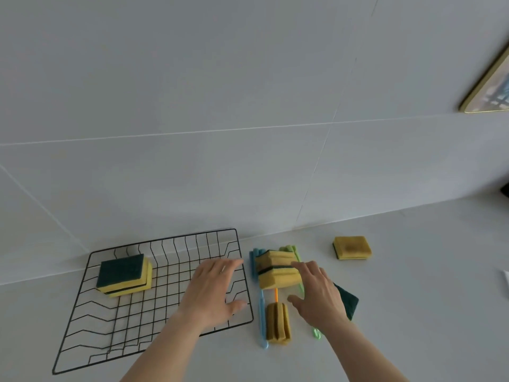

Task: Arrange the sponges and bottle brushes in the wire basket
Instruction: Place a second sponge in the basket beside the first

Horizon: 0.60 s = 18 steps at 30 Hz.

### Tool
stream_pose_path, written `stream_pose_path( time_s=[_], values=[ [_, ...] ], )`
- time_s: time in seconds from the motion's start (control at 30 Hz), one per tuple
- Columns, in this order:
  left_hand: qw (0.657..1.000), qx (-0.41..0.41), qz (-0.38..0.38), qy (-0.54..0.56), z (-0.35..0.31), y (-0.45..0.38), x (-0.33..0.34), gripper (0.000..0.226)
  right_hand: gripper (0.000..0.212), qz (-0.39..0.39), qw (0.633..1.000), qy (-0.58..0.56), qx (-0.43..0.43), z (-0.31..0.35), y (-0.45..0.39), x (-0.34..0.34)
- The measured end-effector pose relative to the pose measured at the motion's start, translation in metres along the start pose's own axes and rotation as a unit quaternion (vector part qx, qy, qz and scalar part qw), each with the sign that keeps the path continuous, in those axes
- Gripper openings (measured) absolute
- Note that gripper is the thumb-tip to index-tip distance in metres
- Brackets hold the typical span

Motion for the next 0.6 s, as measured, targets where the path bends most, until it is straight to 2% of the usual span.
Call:
stream_pose_path(
  time_s=[0.23,0.43,0.5,0.6],
  values=[
    [1.0,-0.006,0.013,-0.008,-0.049,-0.042,0.031,0.108,0.088,0.026,0.999,-0.011,-0.039,-0.044,-0.032,0.007],
    [0.999,-0.007,0.03,-0.037,-0.073,-0.068,0.056,0.128,0.112,0.065,0.993,-0.02,-0.093,-0.057,-0.06,0.024],
    [0.999,-0.008,0.033,-0.041,-0.078,-0.07,0.061,0.126,0.111,0.068,0.992,-0.016,-0.109,-0.057,-0.065,0.028],
    [0.999,-0.004,0.014,-0.047,-0.082,-0.071,0.064,0.108,0.101,0.067,0.99,-0.011,-0.124,-0.056,-0.067,0.035]
  ],
)
Point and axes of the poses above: each hand's wrist, its own y-axis away from the middle knuckle, its own x-axis out of the palm, z = x × y, the point moved 9 cm from there along -y, towards the middle knuckle, and after that the axes turned 15 degrees about -x, right-handed, at the moved point
